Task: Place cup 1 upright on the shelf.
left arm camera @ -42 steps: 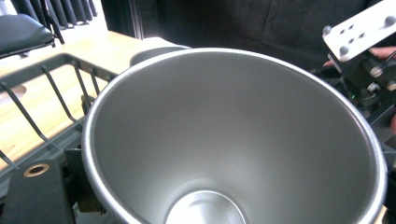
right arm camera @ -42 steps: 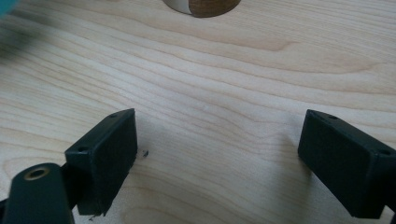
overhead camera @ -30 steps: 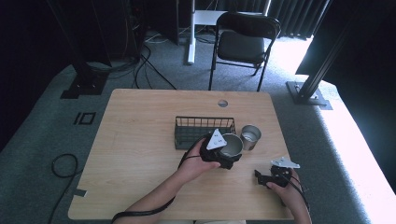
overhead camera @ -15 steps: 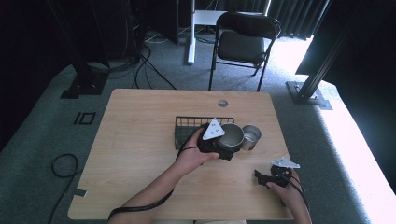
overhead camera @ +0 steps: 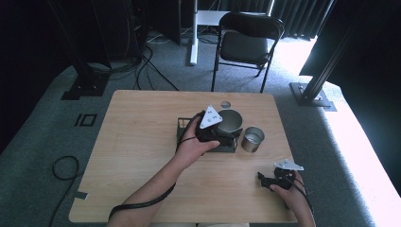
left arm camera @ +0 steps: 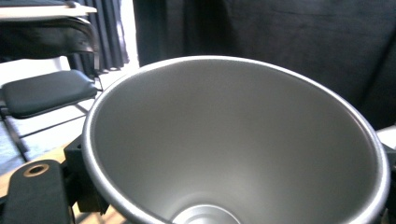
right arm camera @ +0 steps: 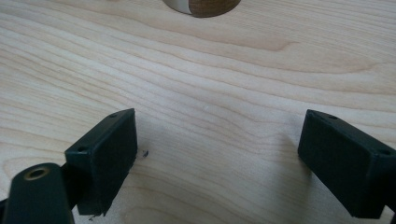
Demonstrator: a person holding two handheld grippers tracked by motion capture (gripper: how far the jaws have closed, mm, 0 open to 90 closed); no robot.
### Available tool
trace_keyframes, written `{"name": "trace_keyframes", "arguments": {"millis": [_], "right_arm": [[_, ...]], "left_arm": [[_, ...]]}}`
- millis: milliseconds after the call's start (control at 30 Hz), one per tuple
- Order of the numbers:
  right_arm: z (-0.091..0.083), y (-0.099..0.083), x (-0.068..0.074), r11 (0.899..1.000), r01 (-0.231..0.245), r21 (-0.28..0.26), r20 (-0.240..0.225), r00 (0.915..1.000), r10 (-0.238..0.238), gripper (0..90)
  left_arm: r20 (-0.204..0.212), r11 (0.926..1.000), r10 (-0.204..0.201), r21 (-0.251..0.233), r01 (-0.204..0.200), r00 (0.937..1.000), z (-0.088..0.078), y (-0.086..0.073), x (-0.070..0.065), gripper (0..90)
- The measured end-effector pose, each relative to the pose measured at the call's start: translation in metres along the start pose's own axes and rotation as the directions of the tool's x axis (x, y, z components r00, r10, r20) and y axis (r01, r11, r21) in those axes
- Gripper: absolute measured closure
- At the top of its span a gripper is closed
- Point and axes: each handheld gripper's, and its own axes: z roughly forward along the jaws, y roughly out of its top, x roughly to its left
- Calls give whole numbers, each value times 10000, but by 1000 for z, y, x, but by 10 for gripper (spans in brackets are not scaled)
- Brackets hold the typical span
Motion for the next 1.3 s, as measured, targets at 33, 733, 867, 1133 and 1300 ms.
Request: {"name": "trace_keyframes", "arguments": {"millis": [33, 733, 867, 1133, 1300], "right_arm": [[0, 0, 0, 10000, -2, 0, -2, 10000, 2, 115], [0, 0, 0, 10000, -2, 2, -4, 10000, 2, 115], [0, 0, 0, 10000, -9, -4, 1, 10000, 9, 115], [0, 0, 0, 10000, -10, 2, -2, 10000, 10, 115], [0, 0, 0, 10000, -8, 4, -2, 10000, 8, 115]], "left_arm": [[-84, 10000, -92, -20, 92, 9999, -1, 1, 3, 137], [-2662, 9980, -627, -259, 579, 9619, -16, -13, 64, 137], [-3103, 9957, -919, -202, 901, 9462, -16, -24, 72, 137], [-3651, 9868, -1584, -263, 1599, 9174, -13, -49, 84, 137], [-3613, 9837, -1717, -131, 1792, 9165, -11, -59, 83, 137]]}}
